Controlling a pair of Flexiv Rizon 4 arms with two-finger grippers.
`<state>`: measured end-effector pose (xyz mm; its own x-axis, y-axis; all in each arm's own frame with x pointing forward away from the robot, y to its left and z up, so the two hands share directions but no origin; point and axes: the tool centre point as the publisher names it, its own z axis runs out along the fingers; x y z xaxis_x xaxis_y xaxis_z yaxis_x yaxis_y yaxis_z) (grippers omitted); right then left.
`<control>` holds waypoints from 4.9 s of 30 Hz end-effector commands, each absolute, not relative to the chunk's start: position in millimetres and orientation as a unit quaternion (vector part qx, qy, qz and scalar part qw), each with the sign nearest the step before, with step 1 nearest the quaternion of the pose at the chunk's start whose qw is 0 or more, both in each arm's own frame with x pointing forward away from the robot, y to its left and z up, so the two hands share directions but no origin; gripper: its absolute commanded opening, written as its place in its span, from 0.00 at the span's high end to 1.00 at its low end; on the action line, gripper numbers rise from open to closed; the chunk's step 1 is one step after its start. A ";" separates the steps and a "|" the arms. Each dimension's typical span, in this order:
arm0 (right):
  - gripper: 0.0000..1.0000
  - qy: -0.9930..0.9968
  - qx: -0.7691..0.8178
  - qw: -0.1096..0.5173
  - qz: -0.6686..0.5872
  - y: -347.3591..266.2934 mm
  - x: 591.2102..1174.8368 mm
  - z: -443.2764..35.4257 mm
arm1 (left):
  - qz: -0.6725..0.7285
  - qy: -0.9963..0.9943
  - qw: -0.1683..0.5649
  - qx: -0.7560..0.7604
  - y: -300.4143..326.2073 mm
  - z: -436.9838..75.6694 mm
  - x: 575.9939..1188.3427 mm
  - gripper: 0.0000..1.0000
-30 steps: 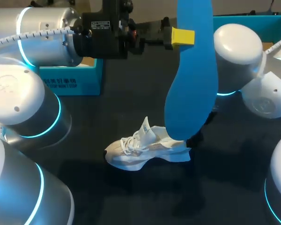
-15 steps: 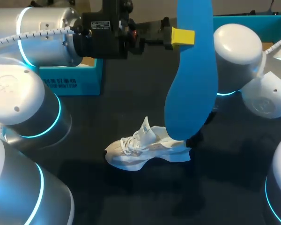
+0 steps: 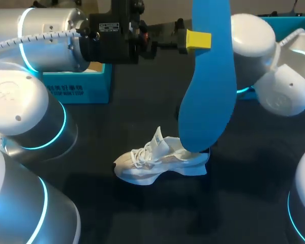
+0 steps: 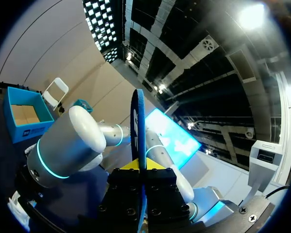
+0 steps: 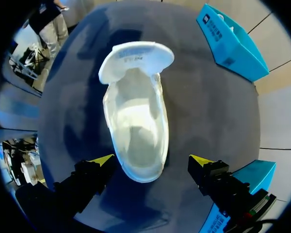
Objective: Take the shoe out of the shoebox, open the shoe tongue, remove and reinsert the insole, then place the shoe into the shoebox
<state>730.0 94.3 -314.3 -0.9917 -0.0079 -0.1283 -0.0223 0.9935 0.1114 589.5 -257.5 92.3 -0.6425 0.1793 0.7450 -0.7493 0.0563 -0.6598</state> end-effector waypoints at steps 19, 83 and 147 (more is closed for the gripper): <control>0.00 0.997 -0.043 0.050 0.034 134.6 753.2 -364.1 | 0.649 -0.632 0.357 0.227 -259.8 91.5 588.6 1.00; 1.00 0.983 0.147 0.027 0.109 122.0 735.2 -334.3 | 0.649 -0.632 0.357 0.227 -259.8 91.5 588.6 1.00; 1.00 0.698 0.704 -0.002 0.130 122.8 713.1 -332.8 | 0.649 -0.632 0.357 0.227 -259.8 91.5 588.6 1.00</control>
